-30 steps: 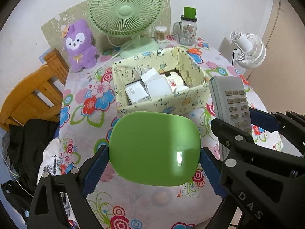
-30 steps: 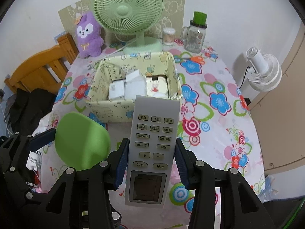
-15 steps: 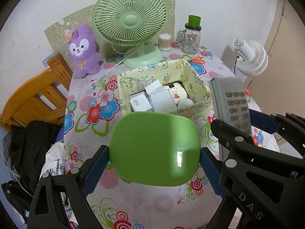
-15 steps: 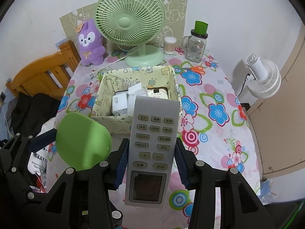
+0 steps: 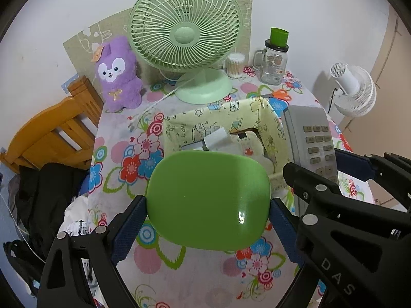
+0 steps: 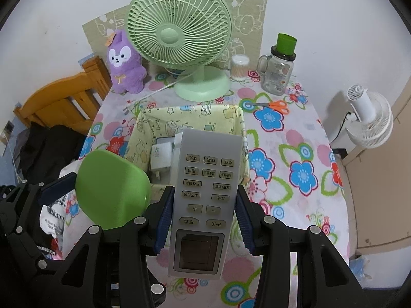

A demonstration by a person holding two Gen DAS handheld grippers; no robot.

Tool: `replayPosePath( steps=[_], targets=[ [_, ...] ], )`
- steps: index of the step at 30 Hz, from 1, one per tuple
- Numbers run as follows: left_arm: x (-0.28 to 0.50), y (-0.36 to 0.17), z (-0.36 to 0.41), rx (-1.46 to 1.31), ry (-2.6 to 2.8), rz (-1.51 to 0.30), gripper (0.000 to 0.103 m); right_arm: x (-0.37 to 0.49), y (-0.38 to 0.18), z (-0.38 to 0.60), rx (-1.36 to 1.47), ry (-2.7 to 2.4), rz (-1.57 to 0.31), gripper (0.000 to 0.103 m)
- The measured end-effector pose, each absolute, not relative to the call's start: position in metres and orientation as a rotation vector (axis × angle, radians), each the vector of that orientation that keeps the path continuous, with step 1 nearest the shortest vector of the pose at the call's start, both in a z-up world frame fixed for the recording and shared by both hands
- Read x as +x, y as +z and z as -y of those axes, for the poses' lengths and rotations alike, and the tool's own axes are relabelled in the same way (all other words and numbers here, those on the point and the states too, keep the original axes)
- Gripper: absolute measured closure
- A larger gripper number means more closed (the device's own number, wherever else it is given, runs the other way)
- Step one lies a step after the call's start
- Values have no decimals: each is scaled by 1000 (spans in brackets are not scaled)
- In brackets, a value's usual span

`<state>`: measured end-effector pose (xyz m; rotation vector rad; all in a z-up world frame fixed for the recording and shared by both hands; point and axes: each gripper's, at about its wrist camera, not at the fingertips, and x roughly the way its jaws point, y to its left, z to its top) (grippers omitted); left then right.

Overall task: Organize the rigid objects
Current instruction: 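Carry the green lid with the left tool while the right tool carries the remote over the box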

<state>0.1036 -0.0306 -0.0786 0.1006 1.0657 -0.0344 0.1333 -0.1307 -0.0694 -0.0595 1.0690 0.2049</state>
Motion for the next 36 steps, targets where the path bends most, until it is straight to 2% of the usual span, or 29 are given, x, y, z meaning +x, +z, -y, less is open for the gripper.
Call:
replayPosePath(
  steps=[36],
  targets=[
    [194,-123,26,60,3,-1131,8,233,-110,128,-100,264,-1165,54]
  ],
)
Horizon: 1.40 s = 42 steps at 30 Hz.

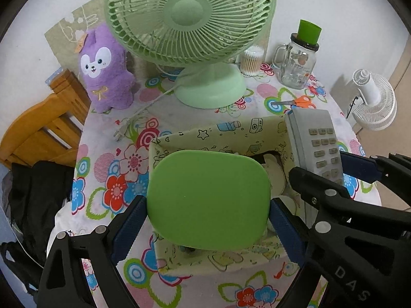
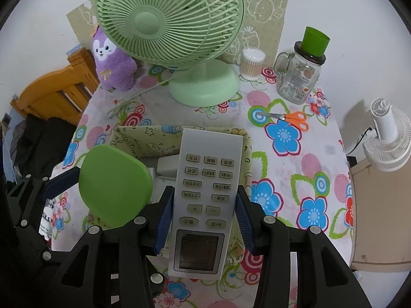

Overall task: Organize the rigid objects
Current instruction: 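Carry the green lid with the left tool while the right tool carries the remote over the box, then lower the green lid into the box and open the left gripper while the right gripper releases the remote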

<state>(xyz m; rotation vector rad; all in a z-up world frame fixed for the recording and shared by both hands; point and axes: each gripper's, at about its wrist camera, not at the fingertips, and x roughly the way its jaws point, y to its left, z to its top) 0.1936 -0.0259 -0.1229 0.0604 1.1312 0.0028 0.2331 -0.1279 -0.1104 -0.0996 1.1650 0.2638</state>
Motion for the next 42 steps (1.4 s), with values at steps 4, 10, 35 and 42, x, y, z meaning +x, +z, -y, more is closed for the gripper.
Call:
replayPosePath(
  steps=[4,10,35,42],
  targets=[
    [203,-131,29,58,-6,-1145,8,239,-116,130,-109,250,-1176,54],
    [213,-144,33,45,-13,-1167,8,245,-122,134,-122,246,-1192,54],
    [225,-177,37,57,-71,-1261,2,263,-154,128,-141,277,-1262,54],
    [217,-168,37,110,-74,-1245,0,267,-158,126,-139,279,-1266,54]
  ],
)
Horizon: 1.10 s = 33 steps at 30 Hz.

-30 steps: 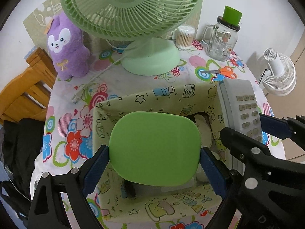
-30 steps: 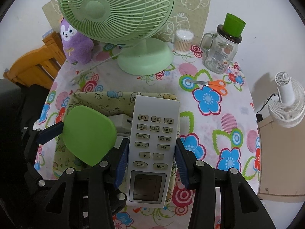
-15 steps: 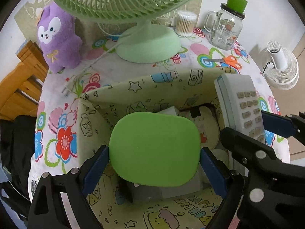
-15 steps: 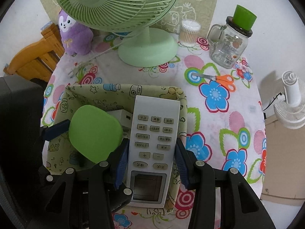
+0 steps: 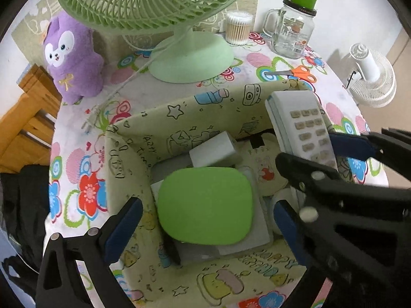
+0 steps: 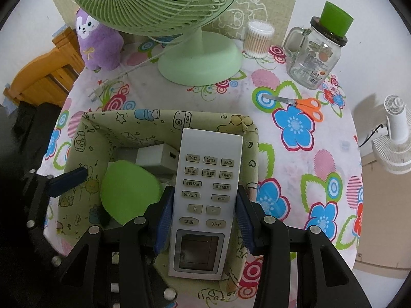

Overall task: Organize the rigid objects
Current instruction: 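Lower the green lid into the box and open the left gripper while the right gripper releases the remote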

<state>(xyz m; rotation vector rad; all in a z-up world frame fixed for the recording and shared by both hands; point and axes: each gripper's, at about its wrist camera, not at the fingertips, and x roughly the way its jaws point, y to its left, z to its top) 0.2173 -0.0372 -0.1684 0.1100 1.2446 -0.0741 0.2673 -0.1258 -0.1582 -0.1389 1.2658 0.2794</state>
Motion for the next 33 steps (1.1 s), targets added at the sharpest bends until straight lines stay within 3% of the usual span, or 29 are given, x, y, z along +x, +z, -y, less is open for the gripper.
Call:
replayPosePath(
  steps=[23,27,33],
  targets=[
    [220,-158,30,85,-59,-1264,0,280,-178,113,-65,319,-1307,53],
    [218,-155,30,95,-56,-1257,0,277,-176,114,-63,312,-1305,42],
    [210,-147,31,115,-45,-1243,0,268,-167,116,-47,306,-1298,34]
  ],
)
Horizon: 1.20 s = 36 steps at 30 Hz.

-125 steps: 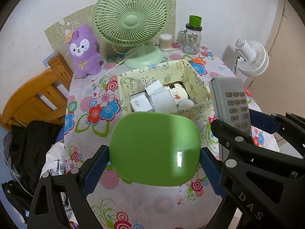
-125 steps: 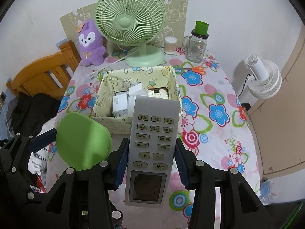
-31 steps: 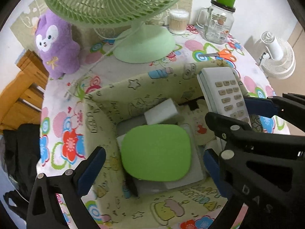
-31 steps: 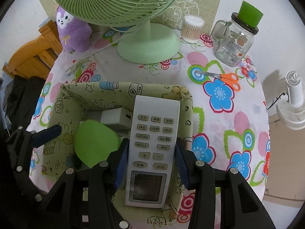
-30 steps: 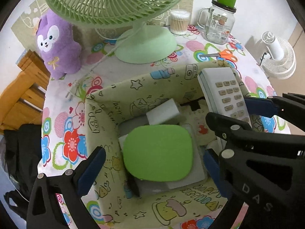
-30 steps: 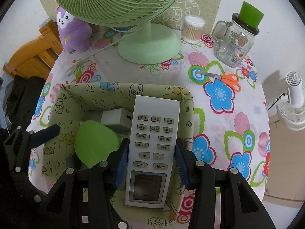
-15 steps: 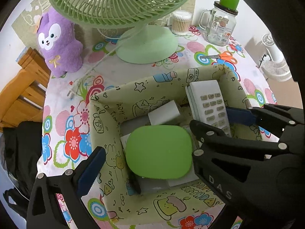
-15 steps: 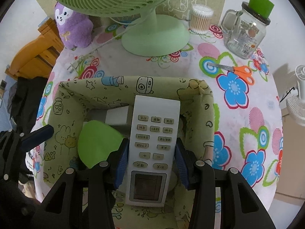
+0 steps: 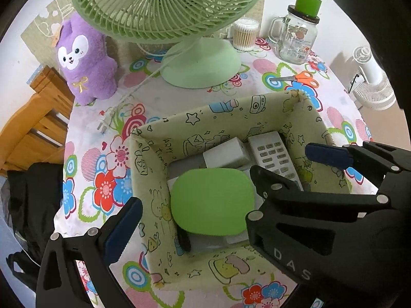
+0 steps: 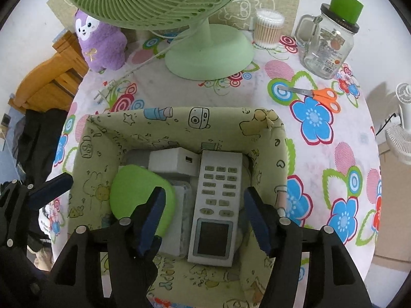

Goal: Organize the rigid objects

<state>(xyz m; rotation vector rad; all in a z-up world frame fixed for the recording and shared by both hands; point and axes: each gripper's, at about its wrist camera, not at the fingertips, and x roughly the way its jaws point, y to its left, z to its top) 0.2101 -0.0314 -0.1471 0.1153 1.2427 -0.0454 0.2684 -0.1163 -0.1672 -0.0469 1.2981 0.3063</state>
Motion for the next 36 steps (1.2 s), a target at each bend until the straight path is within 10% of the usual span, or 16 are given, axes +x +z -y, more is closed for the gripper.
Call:
replayPosePath(
  steps=[6,36],
  targets=[
    [198,-137,32,128,-46,-1224,0,254,-153,119,-52,274,-1262,19],
    [149,-109,9,60,-20,-1173,0,186,-104,141,-42,201,-1150,10]
  ],
)
